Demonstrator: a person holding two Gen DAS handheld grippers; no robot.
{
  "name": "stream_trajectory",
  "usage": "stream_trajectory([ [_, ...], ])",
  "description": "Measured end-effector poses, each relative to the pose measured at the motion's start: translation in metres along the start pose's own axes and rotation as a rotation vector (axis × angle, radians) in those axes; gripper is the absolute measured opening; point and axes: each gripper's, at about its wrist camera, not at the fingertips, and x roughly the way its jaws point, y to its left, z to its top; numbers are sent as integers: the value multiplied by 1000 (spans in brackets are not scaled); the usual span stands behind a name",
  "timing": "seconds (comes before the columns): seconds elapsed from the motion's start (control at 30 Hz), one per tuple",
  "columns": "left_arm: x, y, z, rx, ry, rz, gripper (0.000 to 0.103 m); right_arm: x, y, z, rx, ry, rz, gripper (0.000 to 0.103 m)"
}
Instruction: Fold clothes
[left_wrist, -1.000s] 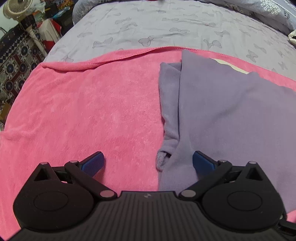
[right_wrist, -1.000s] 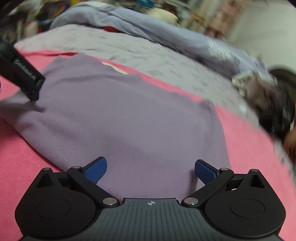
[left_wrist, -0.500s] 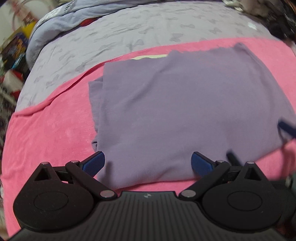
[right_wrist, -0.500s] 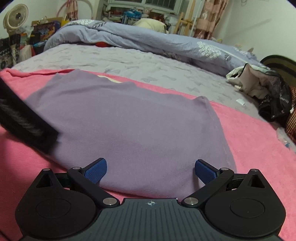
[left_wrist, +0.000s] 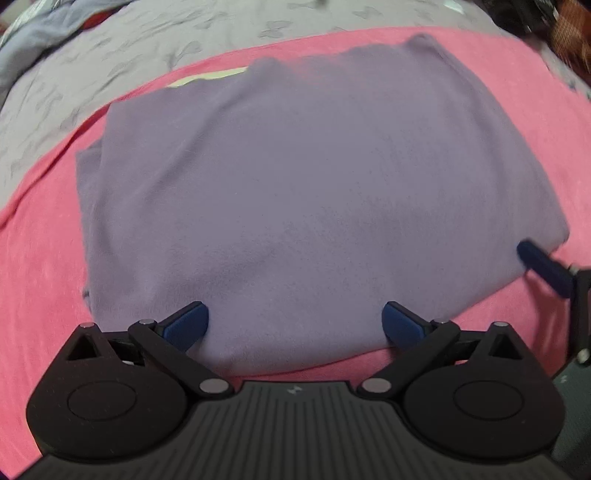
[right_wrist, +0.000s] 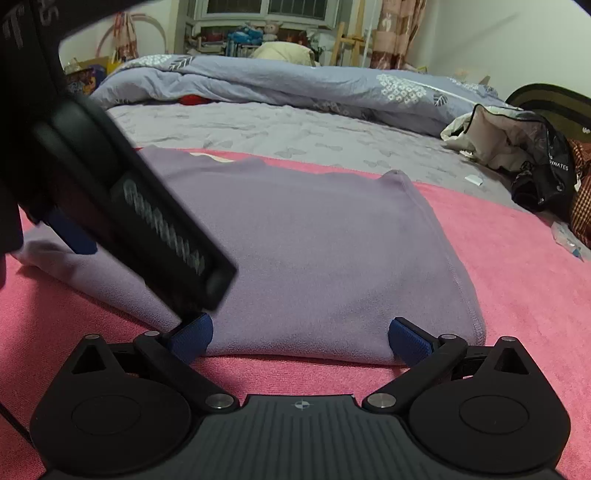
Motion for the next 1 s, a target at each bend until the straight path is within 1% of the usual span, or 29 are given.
stream_trajectory([
  [0.27, 11, 6, 18, -16, -2, -8, 103, -1, 3, -2, 0, -1, -2, 103],
  [0.43, 9, 0, 25, -10, 2, 38, 103, 0, 3, -1, -2, -5, -9, 103],
  [0.5, 7, -5, 30, 20, -8, 78, 103, 0, 4, -1, -3, -7, -12, 103],
  [0.57, 6, -12, 31, 83, -25, 120, 103, 0, 5, -1, -4, -7, -13, 103],
  [0.63, 7, -17, 33, 138, -36, 142, 103, 0, 4, -1, -4, -7, -13, 103],
  [0.83, 11, -8, 43, 139, -45, 102, 103, -1, 2, 0, 1, -5, -11, 103],
  [0.9, 10, -7, 46, 127, -75, 113, 103, -1, 2, 0, 1, -6, -11, 103],
  [0.97, 10, -7, 49, 118, -122, 145, 103, -1, 2, -1, 2, -7, -11, 103],
  [1.0, 11, -7, 48, 116, -127, 151, 103, -1, 2, -1, 2, -6, -11, 103],
])
